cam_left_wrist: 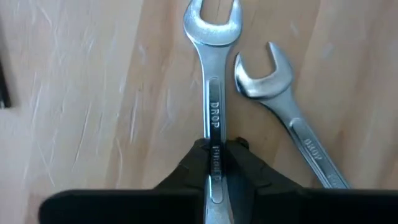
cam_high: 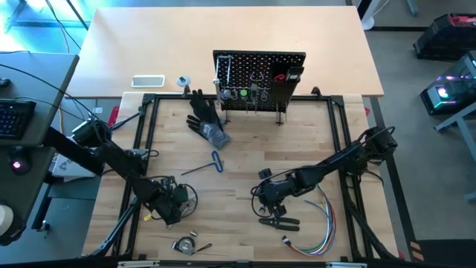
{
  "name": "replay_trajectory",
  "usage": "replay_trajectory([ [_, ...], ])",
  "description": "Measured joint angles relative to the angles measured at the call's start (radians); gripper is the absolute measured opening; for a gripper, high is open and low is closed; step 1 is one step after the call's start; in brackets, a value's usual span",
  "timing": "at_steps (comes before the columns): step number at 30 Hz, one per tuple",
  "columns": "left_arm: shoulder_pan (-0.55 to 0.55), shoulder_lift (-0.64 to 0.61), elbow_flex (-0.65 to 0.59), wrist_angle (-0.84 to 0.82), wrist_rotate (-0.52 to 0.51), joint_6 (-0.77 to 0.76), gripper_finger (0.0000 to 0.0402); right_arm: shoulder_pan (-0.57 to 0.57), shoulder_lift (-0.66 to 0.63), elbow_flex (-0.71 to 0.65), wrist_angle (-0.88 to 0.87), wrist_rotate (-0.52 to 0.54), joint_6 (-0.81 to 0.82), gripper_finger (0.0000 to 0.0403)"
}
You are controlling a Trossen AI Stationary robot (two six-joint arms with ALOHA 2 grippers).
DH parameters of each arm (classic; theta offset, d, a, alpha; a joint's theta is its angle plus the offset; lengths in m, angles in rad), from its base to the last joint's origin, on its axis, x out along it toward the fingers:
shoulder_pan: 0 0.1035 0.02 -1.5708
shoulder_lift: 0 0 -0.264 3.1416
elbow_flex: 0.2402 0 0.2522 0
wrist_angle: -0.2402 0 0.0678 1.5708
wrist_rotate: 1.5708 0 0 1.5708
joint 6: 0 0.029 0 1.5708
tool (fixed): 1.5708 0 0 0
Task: Hang tools onto peg board
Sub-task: Hang the silver wrench on the pegboard
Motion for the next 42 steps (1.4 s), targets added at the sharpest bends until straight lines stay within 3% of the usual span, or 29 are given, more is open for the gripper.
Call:
replay_trajectory([
  [4, 0.023, -0.006, 0.015, 0.002, -0.065, 0.064, 0.0023, 0.000, 0.000, 0.000, 0.003, 0.000, -0.002, 0.0149],
  [9, 0.094, -0.006, 0.024, 0.095, -0.240, 0.210, 0.0002, 0.000, 0.000, 0.000, 0.051, 0.001, -0.008, 0.0149],
  [22, 0.327, -0.005, 0.025, 0.400, -0.175, 0.627, 0.0002, -0.001, 0.000, 0.002, 0.166, 0.093, -0.101, 0.0149],
  [32, 0.409, -0.007, 0.028, 0.522, -0.108, 0.761, 0.0001, -0.080, 0.000, 0.002, 0.276, 0.115, -0.065, 0.0149],
  [42, 0.423, -0.008, 0.101, 0.517, -0.102, 0.873, 0.0000, -0.150, 0.000, 0.002, 0.323, 0.023, -0.028, 0.0149],
])
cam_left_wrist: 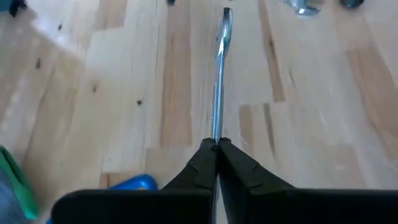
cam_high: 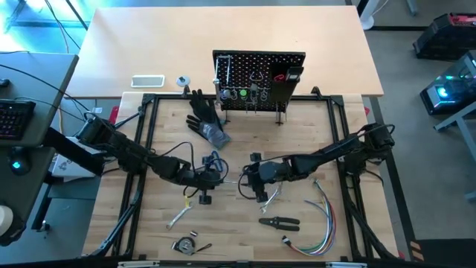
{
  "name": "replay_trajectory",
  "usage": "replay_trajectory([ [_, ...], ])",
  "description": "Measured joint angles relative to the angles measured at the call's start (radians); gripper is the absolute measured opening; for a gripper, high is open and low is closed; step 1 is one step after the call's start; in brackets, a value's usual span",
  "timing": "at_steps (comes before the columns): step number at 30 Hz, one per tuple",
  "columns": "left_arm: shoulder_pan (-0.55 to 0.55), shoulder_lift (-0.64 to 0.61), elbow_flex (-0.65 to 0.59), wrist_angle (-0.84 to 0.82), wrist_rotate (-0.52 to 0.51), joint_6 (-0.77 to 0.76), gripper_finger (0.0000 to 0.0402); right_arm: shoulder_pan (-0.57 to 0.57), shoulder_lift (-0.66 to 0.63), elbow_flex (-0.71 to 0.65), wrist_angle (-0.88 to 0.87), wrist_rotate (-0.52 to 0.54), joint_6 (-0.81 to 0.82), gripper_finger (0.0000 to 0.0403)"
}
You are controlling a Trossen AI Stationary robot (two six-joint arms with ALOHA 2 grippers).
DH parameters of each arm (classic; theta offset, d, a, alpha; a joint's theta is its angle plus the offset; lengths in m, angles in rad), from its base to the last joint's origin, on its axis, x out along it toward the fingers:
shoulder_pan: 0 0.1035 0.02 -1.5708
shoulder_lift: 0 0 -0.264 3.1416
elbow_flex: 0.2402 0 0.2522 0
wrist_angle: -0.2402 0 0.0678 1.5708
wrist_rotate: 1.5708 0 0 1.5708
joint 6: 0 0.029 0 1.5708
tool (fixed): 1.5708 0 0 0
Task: Hang tools onto peg board
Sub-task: Hang the silver wrench on the pegboard
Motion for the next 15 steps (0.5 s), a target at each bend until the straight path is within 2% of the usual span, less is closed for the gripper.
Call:
replay_trajectory([
  [5, 0.026, 0.003, 0.027, -0.041, -0.001, 0.019, 0.0000, -0.005, 0.000, 0.000, 0.033, -0.036, 0.000, 0.0149],
  [15, 0.051, 0.003, 0.072, -0.044, 0.011, 0.079, 0.0000, -0.005, 0.000, 0.000, 0.041, -0.005, 0.002, 0.0149],
])
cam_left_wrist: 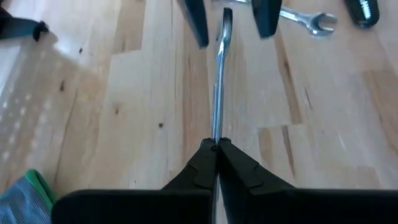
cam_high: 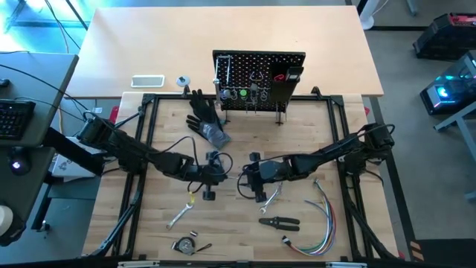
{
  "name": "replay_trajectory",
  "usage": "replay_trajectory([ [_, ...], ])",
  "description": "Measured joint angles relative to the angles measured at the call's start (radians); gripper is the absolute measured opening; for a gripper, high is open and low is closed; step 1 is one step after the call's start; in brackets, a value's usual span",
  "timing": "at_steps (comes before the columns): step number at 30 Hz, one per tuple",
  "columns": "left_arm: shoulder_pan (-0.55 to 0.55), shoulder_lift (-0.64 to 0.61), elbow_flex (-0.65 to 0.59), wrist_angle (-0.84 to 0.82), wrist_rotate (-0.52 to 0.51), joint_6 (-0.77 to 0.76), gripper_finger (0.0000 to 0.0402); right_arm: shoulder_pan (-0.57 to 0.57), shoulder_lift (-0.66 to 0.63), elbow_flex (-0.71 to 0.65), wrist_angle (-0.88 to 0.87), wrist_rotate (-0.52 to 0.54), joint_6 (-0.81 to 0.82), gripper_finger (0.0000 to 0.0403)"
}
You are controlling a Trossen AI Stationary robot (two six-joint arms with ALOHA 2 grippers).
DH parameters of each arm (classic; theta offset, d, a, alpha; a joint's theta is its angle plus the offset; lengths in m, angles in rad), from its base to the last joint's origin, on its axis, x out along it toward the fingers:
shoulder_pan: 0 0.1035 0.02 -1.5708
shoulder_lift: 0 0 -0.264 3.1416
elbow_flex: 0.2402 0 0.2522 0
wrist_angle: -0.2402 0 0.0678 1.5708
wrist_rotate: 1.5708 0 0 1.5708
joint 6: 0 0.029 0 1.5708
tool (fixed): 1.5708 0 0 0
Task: Hang tools onto peg board
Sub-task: Hang the silver wrench on the pegboard
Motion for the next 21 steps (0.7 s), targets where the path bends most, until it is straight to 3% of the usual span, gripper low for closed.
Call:
replay_trajectory([
  [10, 0.001, 0.000, 0.044, -0.001, 0.000, 0.018, 0.0000, -0.002, 0.000, 0.000, 0.000, 0.089, -0.001, 0.0149],
  [21, 0.002, 0.000, 0.062, 0.000, -0.015, 0.017, 0.0000, -0.027, 0.000, 0.000, -0.001, 0.110, 0.039, 0.0146],
])
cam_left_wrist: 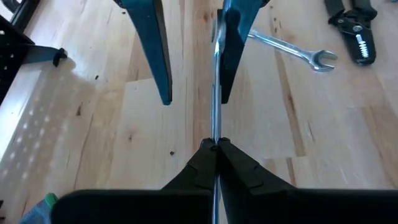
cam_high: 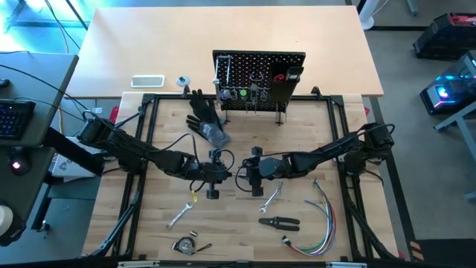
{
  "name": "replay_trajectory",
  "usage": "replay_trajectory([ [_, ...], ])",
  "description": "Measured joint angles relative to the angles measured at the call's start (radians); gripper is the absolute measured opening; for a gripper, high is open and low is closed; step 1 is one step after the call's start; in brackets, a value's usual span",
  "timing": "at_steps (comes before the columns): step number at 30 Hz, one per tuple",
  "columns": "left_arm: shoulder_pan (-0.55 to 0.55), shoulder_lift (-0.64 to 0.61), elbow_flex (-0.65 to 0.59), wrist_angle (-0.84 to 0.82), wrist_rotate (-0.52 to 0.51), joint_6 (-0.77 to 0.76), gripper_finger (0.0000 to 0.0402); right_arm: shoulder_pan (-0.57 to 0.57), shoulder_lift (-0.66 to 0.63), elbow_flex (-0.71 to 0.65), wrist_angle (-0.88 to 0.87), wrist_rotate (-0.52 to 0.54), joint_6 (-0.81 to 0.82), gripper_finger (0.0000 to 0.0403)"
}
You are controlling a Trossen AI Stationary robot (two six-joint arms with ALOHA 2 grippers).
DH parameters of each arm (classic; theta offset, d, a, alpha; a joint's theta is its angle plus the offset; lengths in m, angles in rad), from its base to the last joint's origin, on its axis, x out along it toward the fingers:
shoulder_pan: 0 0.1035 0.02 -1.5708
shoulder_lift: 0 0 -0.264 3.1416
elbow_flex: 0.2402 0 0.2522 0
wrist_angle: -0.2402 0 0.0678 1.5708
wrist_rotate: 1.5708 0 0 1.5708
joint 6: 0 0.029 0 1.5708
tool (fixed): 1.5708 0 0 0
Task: Hang tools onto peg board
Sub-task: Hang the silver wrench on the pegboard
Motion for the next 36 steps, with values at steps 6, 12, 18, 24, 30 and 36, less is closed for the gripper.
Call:
replay_trajectory([
  [6, 0.000, 0.000, 0.000, 0.001, -0.016, 0.000, 0.0000, 0.000, 0.000, 0.000, 0.000, 0.003, -0.007, 0.0092],
  [12, 0.000, 0.000, 0.000, 0.005, -0.020, -0.001, 0.0000, 0.000, 0.000, 0.000, -0.002, -0.017, -0.031, 0.0009],
  [18, 0.000, 0.000, 0.000, 0.005, -0.026, -0.001, 0.0000, 0.000, 0.000, 0.000, -0.002, -0.014, -0.043, 0.0005],
  [24, 0.000, 0.000, 0.000, 0.000, -0.030, -0.007, 0.0000, -0.001, 0.000, 0.000, -0.003, -0.006, -0.041, 0.0003],
  [30, 0.001, 0.000, 0.000, -0.003, -0.032, -0.010, 0.0005, 0.000, 0.000, 0.000, -0.003, 0.003, -0.022, 0.0002],
  [36, 0.000, 0.000, 0.000, -0.006, -0.037, -0.007, 0.0034, -0.001, 0.000, 0.000, -0.002, 0.008, -0.014, 0.0001],
])
